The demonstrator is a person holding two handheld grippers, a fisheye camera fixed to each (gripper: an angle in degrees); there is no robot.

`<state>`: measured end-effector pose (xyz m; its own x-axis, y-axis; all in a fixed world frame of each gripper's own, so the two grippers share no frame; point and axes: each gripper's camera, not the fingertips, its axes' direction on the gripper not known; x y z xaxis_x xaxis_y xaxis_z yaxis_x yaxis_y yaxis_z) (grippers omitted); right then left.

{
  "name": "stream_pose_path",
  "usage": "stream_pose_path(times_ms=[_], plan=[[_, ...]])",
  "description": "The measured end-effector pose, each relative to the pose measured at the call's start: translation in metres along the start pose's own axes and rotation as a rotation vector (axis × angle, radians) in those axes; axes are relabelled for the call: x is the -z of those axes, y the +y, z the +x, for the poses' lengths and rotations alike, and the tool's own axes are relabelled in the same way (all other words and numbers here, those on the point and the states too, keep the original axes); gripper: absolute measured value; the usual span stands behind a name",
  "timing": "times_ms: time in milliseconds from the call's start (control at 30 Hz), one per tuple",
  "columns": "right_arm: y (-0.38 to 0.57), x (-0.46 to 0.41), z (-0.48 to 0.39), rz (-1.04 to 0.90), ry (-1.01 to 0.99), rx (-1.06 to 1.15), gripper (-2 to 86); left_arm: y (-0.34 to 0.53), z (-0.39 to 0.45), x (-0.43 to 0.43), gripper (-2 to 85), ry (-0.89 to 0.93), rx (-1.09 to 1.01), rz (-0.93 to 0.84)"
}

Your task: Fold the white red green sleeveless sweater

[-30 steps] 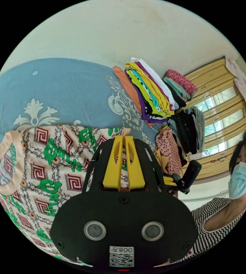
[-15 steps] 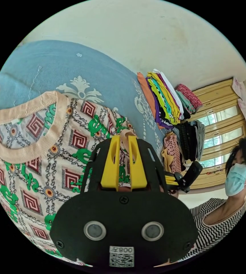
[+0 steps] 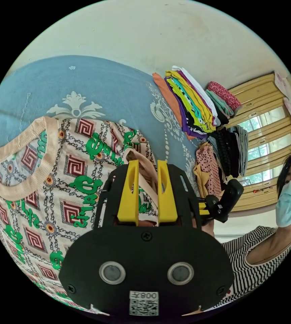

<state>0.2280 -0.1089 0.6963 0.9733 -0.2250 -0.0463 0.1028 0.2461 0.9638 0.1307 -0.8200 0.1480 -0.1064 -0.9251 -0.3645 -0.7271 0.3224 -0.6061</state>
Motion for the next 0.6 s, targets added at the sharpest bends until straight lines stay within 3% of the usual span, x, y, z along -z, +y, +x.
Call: stream_pose_path(times_ms=[200, 600], plan=[[-0.002, -0.001, 0.002, -0.003, -0.013, 0.014, 1.8, 0.002, -0.024, 0.006, 1.7, 0.041, 0.067, 0.028], [-0.003, 0.022, 0.016, 0.057, -0.112, 0.015, 0.8, 0.022, -0.055, 0.016, 0.5, -0.053, 0.102, -0.009]])
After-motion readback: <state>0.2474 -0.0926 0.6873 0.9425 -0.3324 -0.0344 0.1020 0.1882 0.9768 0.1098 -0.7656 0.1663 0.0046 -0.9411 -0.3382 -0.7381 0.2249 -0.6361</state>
